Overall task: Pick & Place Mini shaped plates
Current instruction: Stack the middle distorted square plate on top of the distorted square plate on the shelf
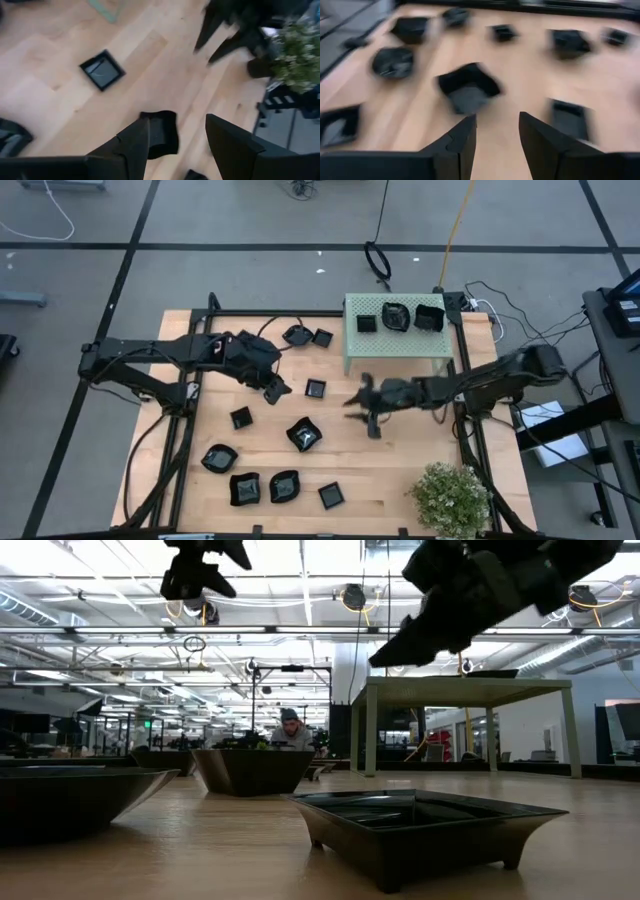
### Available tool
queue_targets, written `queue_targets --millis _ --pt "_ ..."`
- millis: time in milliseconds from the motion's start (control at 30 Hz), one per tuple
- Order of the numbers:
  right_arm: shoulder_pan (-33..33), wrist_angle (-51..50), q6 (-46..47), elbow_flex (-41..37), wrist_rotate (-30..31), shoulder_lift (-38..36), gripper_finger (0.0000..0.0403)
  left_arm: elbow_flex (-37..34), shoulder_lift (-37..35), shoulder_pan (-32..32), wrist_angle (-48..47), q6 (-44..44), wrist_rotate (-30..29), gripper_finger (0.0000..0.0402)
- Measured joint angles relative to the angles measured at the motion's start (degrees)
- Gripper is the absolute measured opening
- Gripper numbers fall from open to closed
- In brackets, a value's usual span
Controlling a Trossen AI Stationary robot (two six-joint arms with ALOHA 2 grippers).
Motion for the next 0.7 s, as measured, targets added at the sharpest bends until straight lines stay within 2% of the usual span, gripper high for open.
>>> queue_targets --millis 133,467,633,700 --pt "2.48 4.9 -5.71 1.94 -4.4 7.49 0.0134 0.0 -0.02 -1.94 2.77 -2.74 0.02 0.0198" --pt "3.95 7.34 -16.9 13.06 -4.49 20.23 0.0134 0.02 -0.02 -4.47 9.79 -3.52 0.02 0.0198" --pt "3.93 7.24 -18.05 18.27 -10.23 25.52 0.0134 0.02 -0.07 -4.47 11.49 -3.5 0.04 0.0198" --pt "3.97 6.6 -17.37 19.57 -10.49 27.36 0.0134 0.03 -0.07 -4.47 11.87 -3.5 0.07 0.0198"
